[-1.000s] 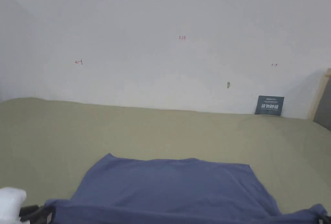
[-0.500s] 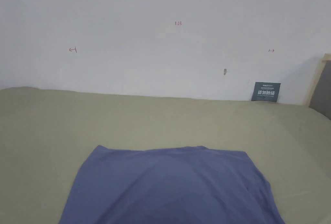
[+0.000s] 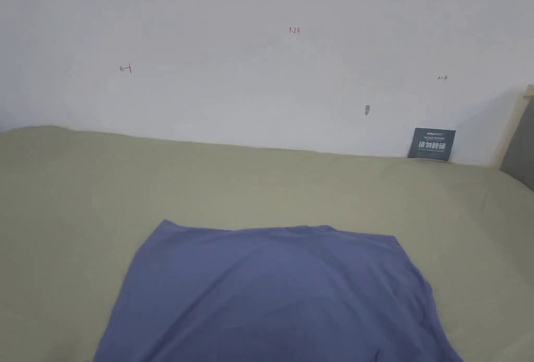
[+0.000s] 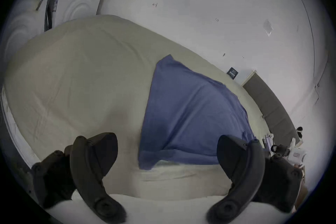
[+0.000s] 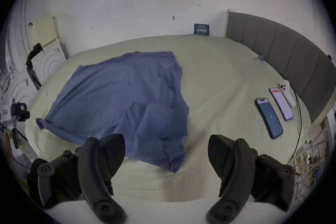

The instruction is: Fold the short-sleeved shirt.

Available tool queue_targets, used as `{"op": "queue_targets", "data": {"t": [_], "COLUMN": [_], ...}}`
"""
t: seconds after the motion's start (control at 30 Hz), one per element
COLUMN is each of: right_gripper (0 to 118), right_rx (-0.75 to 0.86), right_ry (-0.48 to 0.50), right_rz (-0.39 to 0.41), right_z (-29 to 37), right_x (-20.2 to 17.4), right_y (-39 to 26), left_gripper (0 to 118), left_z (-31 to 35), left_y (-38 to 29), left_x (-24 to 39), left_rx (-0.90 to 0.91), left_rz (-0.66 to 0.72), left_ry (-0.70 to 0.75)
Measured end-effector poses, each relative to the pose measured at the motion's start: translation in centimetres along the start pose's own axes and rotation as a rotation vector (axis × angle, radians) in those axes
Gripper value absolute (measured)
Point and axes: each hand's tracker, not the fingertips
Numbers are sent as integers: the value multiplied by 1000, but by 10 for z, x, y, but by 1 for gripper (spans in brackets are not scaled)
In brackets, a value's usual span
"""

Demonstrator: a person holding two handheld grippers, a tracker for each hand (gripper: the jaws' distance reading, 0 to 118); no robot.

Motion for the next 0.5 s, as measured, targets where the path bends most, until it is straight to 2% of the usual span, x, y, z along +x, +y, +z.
{"op": "queue_targets", "data": {"t": [0.07, 0.1, 0.13, 0.17, 0.2, 0.23, 0.3, 0.5], "right_gripper": [95, 88, 65, 35, 8, 7, 7, 7], "right_rx": [-32, -53, -66, -76, -99, -85, -81, -95], "right_ry": [4, 1, -3, -15, -34, -22, -37, -44], "right_rz": [-22, -31, -39, -45, -21, -46, -33, -30], "right_z": [6, 8, 10, 10, 9, 9, 9, 7], "right_x": [-5, -9, -12, -14, -15, -16, -18, -13], "right_y": [8, 10, 11, 11, 12, 9, 5, -6], "left_gripper": [110, 102, 77, 42, 0, 0, 0, 0], "left_z": [4, 12, 14, 13, 10, 9, 8, 5], "left_y": [6, 5, 5, 4, 3, 0, -2, -10], "left_x": [10, 33, 44, 49, 54, 60, 60, 38], "left_rx": [-7, -26, -35, -40, -63, -70, -115, -139], "left_rz": [-43, -76, -122, -153, -181, -195, -183, -159], "left_ry": [6, 14, 33, 54, 88, 120, 72, 114]}}
